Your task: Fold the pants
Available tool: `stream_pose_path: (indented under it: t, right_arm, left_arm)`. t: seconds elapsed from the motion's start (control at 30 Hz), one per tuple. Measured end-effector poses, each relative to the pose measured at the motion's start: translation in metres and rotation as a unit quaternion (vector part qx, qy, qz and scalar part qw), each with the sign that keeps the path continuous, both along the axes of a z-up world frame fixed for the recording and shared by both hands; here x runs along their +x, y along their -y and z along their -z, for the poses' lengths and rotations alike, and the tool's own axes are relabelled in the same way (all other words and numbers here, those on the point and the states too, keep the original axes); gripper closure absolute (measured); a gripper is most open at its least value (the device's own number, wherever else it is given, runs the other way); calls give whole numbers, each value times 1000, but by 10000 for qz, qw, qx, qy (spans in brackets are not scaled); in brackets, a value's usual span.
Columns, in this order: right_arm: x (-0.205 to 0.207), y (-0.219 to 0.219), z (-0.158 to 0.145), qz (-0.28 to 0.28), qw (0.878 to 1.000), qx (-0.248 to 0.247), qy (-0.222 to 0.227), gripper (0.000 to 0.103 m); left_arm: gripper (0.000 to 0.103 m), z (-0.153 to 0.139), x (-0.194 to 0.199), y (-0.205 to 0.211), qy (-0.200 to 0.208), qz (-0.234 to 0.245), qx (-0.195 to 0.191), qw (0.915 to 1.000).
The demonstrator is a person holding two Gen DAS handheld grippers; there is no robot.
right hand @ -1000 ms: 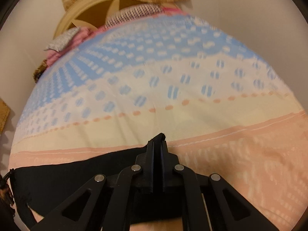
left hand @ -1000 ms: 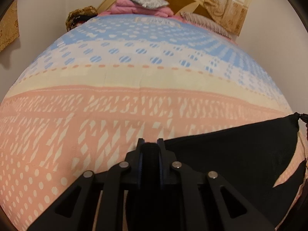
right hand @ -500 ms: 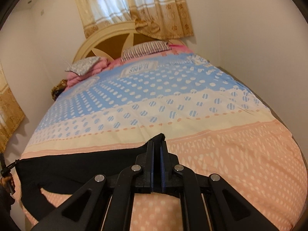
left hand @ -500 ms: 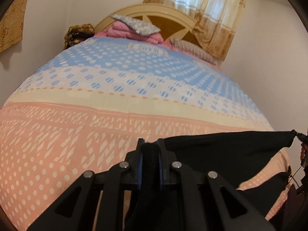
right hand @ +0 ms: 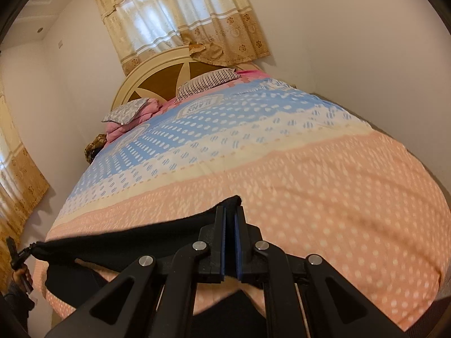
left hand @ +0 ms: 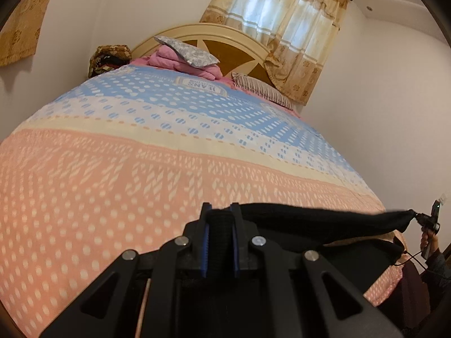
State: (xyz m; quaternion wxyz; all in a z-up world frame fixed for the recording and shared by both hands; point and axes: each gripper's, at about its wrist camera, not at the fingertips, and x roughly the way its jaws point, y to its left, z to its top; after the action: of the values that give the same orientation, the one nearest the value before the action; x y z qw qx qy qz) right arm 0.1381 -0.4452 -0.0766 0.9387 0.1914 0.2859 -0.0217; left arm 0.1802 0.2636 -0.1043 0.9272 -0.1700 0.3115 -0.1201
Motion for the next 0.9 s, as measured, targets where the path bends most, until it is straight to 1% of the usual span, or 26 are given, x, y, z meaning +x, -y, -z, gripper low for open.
stream_pose_path:
  t: [0.07,0.13,0.2,0.3,0.47,0.53,0.67,0.8,0.9]
  right_arm:
    - [-5,0,4,10,10000,-67,-46,98]
    - [0,-5,6,32,9995,-223,-212,98]
    - [7,-8,4,30,9992,-289,-261,98]
    - [21,-16,-9,-19,9990,-403,-211,98]
    - [43,-25,-23,8,9969,-714,-320,98]
    - [54,-25,-26,88,9961,-757,-439,98]
    - [63,-26,-36,167,9954,-853,-404,98]
    - [78,-28,-35,324,9909,-1148,-624,98]
    - [94,-26,-27,453,9862,-1358,-836,98]
  left_arm:
    - [90,8,-3,0,-78,26,-30,10000]
    - [90,15,-5,2,-150,34,-39,9999]
    - [90,20,-4,4,-193,34,-73,9998]
    - [90,21,0,7,-180,14,-103,9998]
    - [90,23,2,7,-117,24,-145,9998]
    - [90,28,4,6,-150,-9,-133,9998]
    - [90,39,10,3,-288,-129,-326,9990]
    - [90,45,15,5,-353,-217,-331,9986]
    - [90,47,20,6,-401,-293,-281,9984]
